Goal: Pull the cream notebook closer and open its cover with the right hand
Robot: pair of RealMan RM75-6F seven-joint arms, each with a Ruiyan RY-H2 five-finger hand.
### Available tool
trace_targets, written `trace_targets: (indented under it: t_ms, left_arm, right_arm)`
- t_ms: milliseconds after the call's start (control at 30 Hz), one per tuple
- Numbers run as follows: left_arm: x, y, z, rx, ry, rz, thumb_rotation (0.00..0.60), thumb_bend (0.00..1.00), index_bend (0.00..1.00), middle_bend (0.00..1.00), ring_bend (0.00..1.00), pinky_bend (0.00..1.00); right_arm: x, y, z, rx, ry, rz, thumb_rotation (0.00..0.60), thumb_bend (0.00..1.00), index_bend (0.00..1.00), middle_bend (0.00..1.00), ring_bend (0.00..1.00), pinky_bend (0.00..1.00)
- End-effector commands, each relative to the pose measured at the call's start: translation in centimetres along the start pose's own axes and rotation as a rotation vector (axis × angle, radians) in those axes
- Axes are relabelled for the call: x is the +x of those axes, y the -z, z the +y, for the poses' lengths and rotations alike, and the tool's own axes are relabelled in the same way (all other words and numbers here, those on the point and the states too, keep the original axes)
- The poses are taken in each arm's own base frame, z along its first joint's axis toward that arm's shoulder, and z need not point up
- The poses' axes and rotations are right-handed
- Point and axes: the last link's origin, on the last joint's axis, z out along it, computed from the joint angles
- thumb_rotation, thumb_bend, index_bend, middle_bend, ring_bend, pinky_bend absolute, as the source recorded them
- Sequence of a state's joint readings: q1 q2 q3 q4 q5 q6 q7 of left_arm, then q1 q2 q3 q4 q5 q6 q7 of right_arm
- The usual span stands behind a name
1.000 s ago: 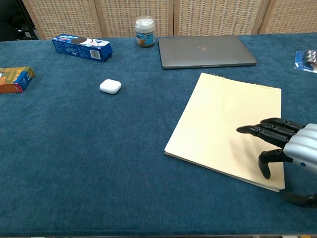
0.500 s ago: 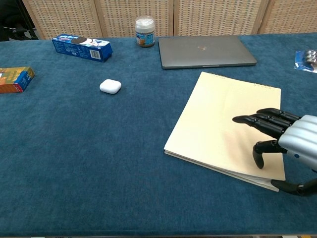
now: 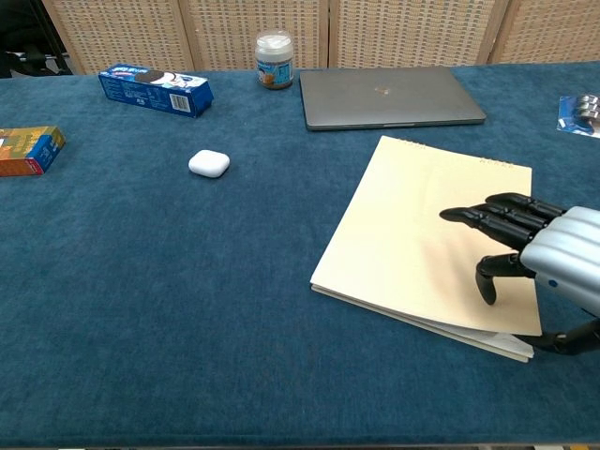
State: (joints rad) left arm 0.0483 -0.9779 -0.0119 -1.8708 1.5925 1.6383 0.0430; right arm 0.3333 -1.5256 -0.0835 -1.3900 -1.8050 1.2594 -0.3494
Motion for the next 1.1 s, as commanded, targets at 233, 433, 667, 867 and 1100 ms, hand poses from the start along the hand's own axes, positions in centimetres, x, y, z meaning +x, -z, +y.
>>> trace_targets:
  t_ms: [233, 433, 667, 867, 1100]
  left_arm:
    - [0.0, 0.0, 0.0, 0.004, 0.002, 0.001, 0.6, 0.0, 0.0, 0.0, 0.0, 0.0]
    - [0.0, 0.0, 0.0, 0.001, 0.003, -0.003, 0.6, 0.0, 0.0, 0.0, 0.0, 0.0]
    - [0.0, 0.0, 0.0, 0.0, 0.007, -0.002, 0.6, 0.0, 0.0, 0.0, 0.0, 0.0]
    - [0.1, 0.0, 0.0, 0.0, 0.01, -0.001, 0.6, 0.0, 0.0, 0.0, 0.0, 0.0]
    - [0.1, 0.0, -0.1, -0.002, 0.012, -0.002, 0.6, 0.0, 0.0, 0.0, 0.0, 0.0]
  right_arm:
    - [-0.1, -0.5, -0.1, 0.003, -0.021, -0.004, 0.6, 0.36, 0.58, 0.0, 0.0, 0.0]
    - [-0.1, -1.1, 0.0, 0.006, -0.034, 0.0, 0.6, 0.41, 0.58, 0.0, 0.0, 0.0]
    - [0.1, -2.0, -0.2, 0.014, -0.051, 0.0, 0.6, 0.51, 0.59, 0.0, 0.0, 0.0]
    - [0.1, -2.3, -0.5, 0.021, -0.068, -0.009, 0.6, 0.52, 0.64, 0.0, 0.0, 0.0]
    - [0.1, -2.3, -0.7, 0.039, -0.081, -0.013, 0.6, 0.53, 0.68, 0.0, 0.0, 0.0]
